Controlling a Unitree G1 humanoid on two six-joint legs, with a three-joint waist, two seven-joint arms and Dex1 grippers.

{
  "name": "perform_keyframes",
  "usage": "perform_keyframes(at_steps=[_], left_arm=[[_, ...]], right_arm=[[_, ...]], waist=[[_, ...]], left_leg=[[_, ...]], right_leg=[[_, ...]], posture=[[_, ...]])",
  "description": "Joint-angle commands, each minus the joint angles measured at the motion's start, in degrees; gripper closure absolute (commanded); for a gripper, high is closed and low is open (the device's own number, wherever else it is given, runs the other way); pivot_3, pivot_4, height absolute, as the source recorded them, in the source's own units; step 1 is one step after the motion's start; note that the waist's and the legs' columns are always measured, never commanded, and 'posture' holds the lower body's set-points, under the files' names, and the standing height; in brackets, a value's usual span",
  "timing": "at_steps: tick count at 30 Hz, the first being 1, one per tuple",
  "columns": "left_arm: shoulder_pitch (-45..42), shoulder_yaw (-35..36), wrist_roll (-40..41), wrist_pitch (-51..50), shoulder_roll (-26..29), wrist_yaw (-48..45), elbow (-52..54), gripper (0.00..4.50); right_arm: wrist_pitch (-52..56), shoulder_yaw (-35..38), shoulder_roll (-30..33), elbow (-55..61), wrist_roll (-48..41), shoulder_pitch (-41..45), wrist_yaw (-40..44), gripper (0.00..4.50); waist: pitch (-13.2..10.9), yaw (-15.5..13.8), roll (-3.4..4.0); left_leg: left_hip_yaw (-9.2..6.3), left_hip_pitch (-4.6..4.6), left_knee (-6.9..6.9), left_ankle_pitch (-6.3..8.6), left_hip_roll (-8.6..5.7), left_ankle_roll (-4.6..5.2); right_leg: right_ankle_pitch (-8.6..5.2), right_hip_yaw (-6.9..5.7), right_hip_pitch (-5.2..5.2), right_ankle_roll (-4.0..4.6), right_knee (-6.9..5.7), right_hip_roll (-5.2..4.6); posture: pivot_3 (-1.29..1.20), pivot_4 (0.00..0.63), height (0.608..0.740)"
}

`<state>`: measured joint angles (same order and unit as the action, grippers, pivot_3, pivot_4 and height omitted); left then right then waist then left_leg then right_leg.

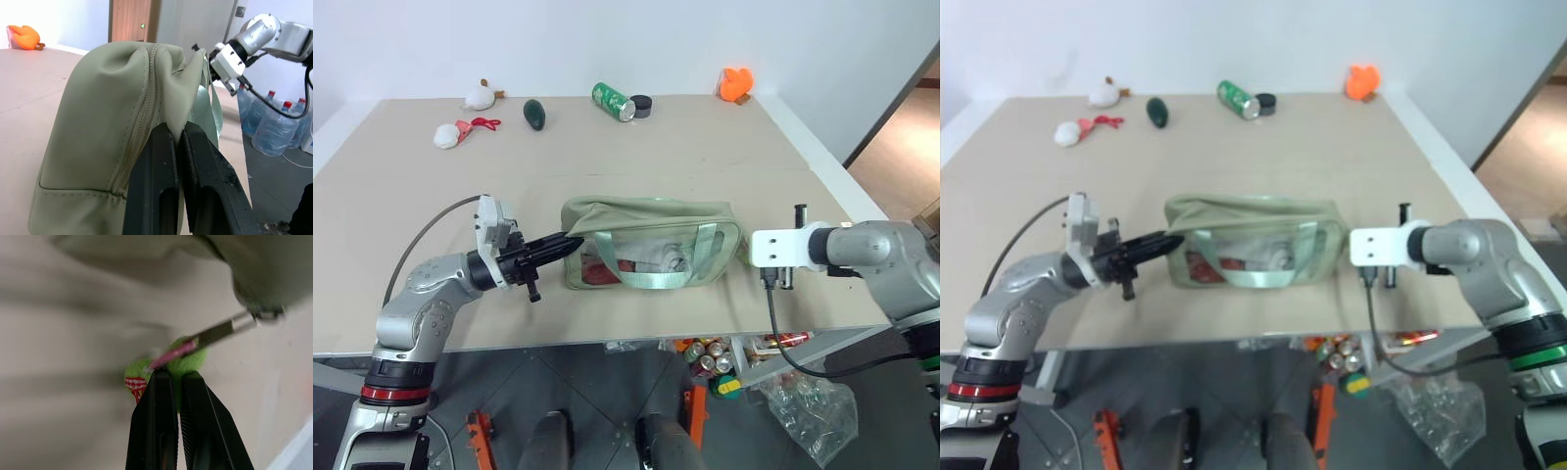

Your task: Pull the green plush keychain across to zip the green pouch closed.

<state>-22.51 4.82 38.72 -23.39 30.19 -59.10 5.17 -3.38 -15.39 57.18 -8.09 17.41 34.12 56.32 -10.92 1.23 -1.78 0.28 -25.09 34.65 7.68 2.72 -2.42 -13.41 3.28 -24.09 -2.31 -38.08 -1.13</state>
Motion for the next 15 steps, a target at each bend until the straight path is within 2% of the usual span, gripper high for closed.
perform_keyframes(at_steps=[1, 10, 15], left_arm=[[0.7, 1.6, 0.0, -0.2, 0.9, 0.2, 0.2, 4.50], [1.2, 2.1, 0.6, -1.5, 0.8, 1.1, 1.0, 4.50], [0.4, 3.1, 2.7, -4.8, 0.6, 3.1, 0.5, 4.50]], right_arm=[[-0.3, -1.3, -1.5, -1.2, 2.6, 0.9, 0.0, 4.45], [-2.4, -1.1, -5.2, -4.0, 3.9, 2.0, -0.5, 4.45], [3.4, 3.9, -8.3, -3.3, -3.3, 1.5, 0.3, 4.45]], waist=[[0.0, 0.0, -0.01], [0.0, 0.1, -0.07], [0.1, 0.4, -0.09]], left_leg=[[0.00, 0.00, 0.01, 0.00, 0.00, 0.00], [0.00, 0.02, 0.00, 0.00, 0.03, 0.00], [-0.01, 0.04, 0.00, 0.00, 0.05, 0.00]], right_leg=[[0.00, 0.00, 0.00, 0.00, 0.00, 0.00], [0.01, 0.00, 0.01, 0.02, 0.00, 0.04], [0.03, 0.01, 0.03, 0.03, -0.01, 0.07]], posture=[[0.00, 0.150, 0.740], [0.00, 0.150, 0.740], [0.00, 0.150, 0.740]])
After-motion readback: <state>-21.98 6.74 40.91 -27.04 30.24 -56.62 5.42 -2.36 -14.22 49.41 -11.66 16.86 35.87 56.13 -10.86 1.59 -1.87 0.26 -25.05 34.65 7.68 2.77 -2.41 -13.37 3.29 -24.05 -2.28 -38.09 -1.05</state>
